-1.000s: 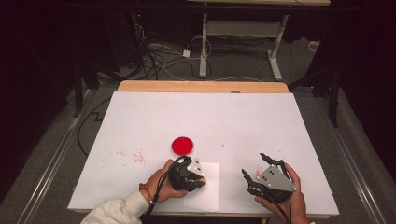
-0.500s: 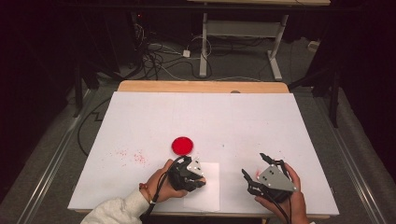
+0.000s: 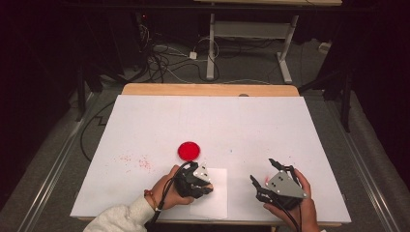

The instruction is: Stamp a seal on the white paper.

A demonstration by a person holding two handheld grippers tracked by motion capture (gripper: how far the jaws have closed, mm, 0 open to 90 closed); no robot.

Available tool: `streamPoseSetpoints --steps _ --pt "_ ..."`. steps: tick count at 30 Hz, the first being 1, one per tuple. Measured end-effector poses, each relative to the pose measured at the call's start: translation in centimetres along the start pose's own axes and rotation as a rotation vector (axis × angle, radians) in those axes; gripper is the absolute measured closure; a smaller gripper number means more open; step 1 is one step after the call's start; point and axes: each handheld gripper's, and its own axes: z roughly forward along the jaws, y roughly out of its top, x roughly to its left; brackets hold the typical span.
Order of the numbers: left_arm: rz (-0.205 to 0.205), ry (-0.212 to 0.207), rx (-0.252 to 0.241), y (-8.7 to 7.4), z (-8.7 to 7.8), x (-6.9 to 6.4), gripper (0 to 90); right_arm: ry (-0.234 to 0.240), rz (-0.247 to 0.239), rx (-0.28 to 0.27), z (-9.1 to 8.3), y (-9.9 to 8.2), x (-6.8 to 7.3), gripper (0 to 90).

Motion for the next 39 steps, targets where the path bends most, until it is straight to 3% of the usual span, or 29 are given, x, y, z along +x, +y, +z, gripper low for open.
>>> streamPoseSetpoints --steps 11,15,18,26,33,39 --pt "0.001 0.009 0.000 0.0 0.0 -0.1 73.8 0.005 -0.008 0.002 0.1 0.0 0.1 25.8" --pt "0.021 0.041 0.015 0.2 0.0 -0.6 73.8 0.004 -0.009 0.000 0.0 0.1 0.1 25.9" --pt "0.016 0.035 0.021 0.4 -0.1 -0.5 73.8 0.005 -0.009 -0.004 -0.1 0.1 0.1 25.9" --pt "0.004 0.053 -0.071 0.6 -2.7 0.1 73.7 0.003 -0.007 -0.005 -0.2 -0.1 -0.2 25.8" --pt "-0.017 0.098 -0.094 0.1 -4.3 1.1 73.7 -0.001 -0.011 -0.010 -0.3 0.1 -0.1 26.0" --pt "-0.058 0.137 -0.124 -0.5 -5.7 2.4 73.7 0.002 -0.012 -0.010 -0.3 0.0 -0.1 26.0"
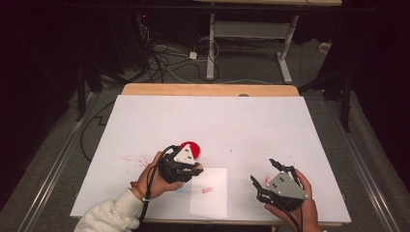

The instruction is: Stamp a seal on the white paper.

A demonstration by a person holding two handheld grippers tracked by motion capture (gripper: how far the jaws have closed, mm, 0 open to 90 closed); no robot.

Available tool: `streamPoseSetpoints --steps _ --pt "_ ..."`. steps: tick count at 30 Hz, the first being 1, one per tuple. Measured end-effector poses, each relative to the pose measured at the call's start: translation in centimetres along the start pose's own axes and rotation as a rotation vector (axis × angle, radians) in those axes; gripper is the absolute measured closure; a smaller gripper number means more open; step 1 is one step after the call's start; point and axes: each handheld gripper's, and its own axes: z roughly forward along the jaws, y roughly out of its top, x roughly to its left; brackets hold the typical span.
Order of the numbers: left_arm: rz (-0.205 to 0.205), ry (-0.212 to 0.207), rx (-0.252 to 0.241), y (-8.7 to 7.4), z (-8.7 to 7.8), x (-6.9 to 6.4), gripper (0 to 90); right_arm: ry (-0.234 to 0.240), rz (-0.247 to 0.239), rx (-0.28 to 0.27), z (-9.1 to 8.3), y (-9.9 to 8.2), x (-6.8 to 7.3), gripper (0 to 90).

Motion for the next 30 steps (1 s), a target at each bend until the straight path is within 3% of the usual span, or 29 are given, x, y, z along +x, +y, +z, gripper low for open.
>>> streamPoseSetpoints --steps 8,15,23,30 --pt "-0.056 0.048 -0.003 -0.6 -0.3 1.9 73.6 0.001 0.000 0.002 0.0 0.0 0.0 25.9" --pt "-0.116 0.065 -0.002 -0.8 0.1 4.0 73.6 0.002 -0.001 0.006 0.2 0.0 0.1 26.0" --pt "-0.170 0.067 0.045 -0.5 1.7 6.7 73.5 0.007 0.000 0.016 0.3 -0.1 0.3 26.0" --pt "-0.183 0.079 0.096 -0.5 3.1 7.9 73.4 0.004 0.002 0.021 0.3 -0.3 0.2 26.1"
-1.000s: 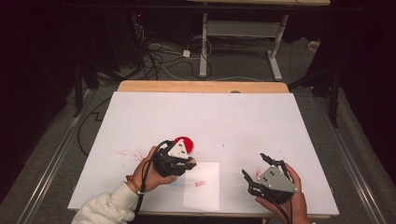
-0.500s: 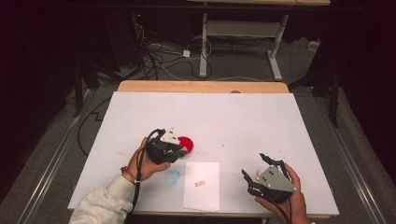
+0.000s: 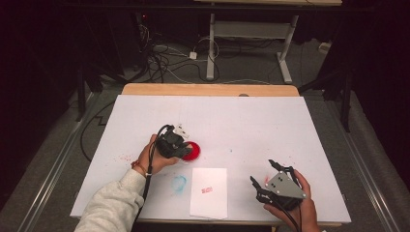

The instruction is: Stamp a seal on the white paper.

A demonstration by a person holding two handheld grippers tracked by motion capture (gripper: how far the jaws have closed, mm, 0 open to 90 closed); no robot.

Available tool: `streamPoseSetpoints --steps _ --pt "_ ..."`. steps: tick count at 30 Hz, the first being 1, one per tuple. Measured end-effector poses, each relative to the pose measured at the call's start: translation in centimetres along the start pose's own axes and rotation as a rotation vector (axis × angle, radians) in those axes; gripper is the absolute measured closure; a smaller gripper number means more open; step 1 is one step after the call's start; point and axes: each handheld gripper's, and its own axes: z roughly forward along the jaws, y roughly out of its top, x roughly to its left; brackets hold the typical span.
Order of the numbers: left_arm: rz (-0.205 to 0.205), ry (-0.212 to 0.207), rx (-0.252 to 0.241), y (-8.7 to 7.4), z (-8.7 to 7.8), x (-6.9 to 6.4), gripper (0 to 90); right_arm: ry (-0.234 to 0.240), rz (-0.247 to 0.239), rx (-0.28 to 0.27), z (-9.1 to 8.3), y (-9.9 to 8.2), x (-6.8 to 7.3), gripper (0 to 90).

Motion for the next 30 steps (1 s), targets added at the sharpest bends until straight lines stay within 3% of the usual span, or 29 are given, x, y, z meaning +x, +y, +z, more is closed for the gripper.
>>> streamPoseSetpoints --steps 3,17,21,30 --pt "-0.006 0.012 0.011 0.1 0.5 0.2 73.4 0.002 -0.005 0.003 0.0 0.0 0.1 26.2" --pt "-0.029 -0.007 0.011 0.2 0.9 0.7 72.8 0.007 0.000 0.004 0.1 0.0 0.1 26.2" --pt "-0.040 -0.003 0.004 0.1 1.0 0.6 63.7 0.007 -0.003 0.004 0.1 0.0 0.1 26.3" --pt "-0.062 0.050 -0.093 0.0 -0.6 0.4 40.6 0.006 -0.002 0.006 0.1 0.0 0.1 26.2"
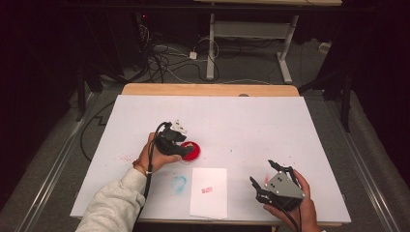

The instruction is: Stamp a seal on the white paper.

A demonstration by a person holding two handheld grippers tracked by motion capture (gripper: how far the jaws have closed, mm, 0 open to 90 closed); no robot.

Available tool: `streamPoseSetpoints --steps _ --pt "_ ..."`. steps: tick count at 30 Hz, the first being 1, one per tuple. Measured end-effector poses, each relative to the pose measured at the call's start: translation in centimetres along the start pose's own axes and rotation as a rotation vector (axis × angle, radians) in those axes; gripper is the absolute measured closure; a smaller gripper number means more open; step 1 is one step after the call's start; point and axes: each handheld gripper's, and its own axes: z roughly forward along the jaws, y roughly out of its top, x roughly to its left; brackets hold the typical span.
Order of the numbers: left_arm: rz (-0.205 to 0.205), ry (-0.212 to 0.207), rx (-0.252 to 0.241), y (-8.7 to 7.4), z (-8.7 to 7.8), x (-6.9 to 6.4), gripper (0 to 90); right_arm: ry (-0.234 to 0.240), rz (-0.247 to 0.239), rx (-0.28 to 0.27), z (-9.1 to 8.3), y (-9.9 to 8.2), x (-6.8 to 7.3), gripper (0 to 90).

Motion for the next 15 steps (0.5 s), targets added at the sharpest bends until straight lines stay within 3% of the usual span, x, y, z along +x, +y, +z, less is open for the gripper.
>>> streamPoseSetpoints --steps 6,15 --pt "0.000 0.045 -0.107 -0.1 -1.5 -0.3 29.9 0.001 -0.005 -0.001 0.1 0.0 0.1 26.2" --pt "0.037 0.050 -0.222 -0.3 -2.6 -1.0 21.2 0.003 -0.002 -0.009 0.1 0.1 0.0 26.2"
